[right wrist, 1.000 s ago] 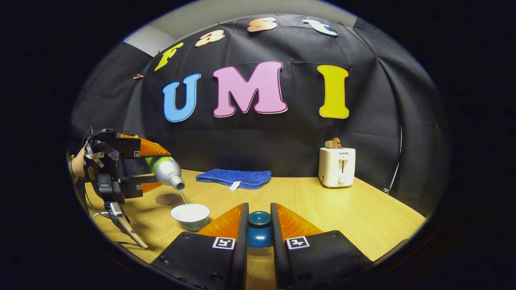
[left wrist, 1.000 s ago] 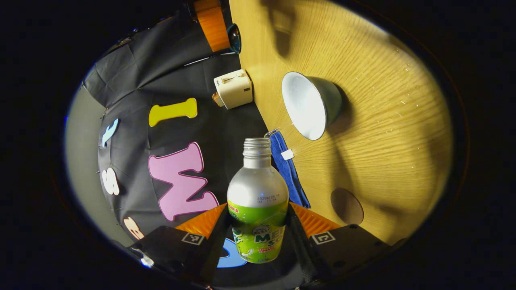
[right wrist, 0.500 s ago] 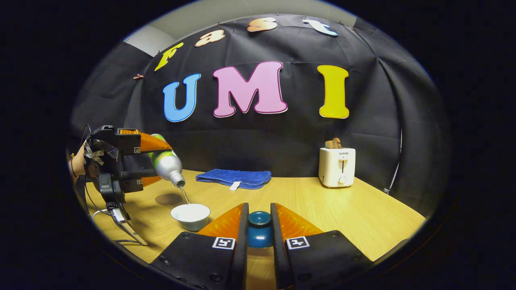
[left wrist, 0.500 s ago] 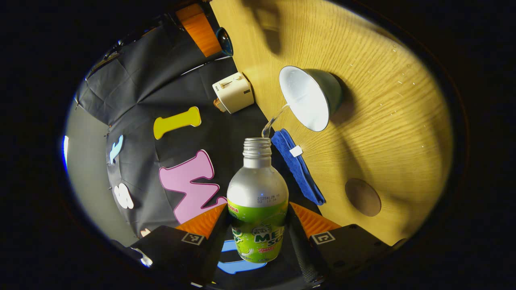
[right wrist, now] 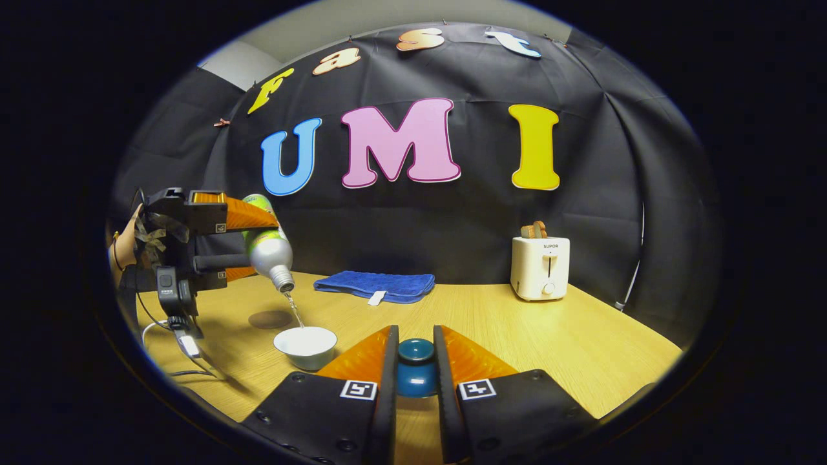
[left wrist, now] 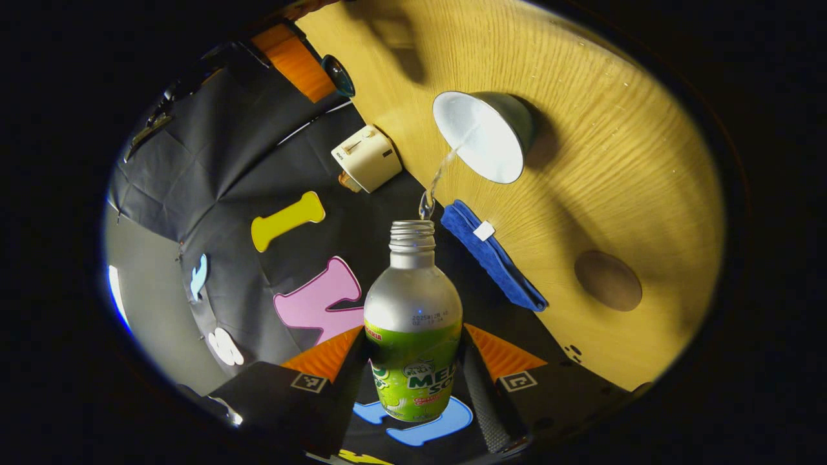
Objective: Open the teacup lid with one hand, grasp the water bottle and pour water into the teacup with the other hand; after pouring, place the water bottle on the coaster and then close the teacup lid.
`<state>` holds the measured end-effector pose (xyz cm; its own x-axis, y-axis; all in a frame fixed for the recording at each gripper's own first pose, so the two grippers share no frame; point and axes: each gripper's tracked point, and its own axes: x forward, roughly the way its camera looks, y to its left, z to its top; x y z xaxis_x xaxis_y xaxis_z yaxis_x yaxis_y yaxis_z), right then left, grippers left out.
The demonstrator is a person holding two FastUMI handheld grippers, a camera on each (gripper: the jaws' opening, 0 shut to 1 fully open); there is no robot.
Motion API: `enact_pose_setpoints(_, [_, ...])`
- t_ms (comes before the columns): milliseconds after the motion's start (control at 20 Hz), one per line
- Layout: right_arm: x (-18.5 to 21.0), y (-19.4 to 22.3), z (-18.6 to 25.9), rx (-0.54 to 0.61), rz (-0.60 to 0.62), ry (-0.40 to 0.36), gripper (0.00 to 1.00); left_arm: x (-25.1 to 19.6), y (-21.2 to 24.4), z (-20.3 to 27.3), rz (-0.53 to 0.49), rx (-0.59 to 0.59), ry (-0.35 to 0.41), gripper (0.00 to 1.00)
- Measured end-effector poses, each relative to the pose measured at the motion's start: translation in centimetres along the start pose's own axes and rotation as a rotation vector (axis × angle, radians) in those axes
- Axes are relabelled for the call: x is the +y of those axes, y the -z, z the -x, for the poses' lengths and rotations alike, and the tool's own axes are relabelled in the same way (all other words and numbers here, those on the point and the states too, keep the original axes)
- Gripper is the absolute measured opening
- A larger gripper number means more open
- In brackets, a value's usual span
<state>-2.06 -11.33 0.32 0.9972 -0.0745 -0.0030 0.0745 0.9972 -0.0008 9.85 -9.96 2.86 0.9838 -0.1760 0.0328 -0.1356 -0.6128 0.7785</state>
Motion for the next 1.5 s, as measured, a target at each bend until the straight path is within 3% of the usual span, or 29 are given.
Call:
enact_pose_setpoints(450, [0.0,0.0,0.0,0.0,0.0,0.0,0.31,0.7,0.0,0.2,-0.14,-0.007,-0.037,0.81])
enact_pose_setpoints(550, [0.0,0.0,0.0,0.0,0.0,0.0,0.31,0.4,-0.1,0.3,-0.11,-0.014,-0.04,0.82])
enact_pose_setpoints(700, [0.0,0.0,0.0,0.0,0.0,0.0,0.31,-0.2,0.1,-0.2,0.012,-0.017,0.02,0.81])
enact_pose_setpoints(950, [0.0,0.0,0.0,0.0,0.0,0.0,0.31,-1.8,-1.5,-1.7,0.405,-0.032,0.124,0.81])
enact_pose_setpoints(1300, [0.0,0.0,0.0,0.0,0.0,0.0,0.31,-2.0,-5.7,1.0,1.296,-0.214,0.188,0.8])
enact_pose_setpoints(1500, [0.0,0.0,0.0,0.0,0.0,0.0,0.31,-0.3,-4.4,0.1,1.694,-0.259,0.176,0.8])
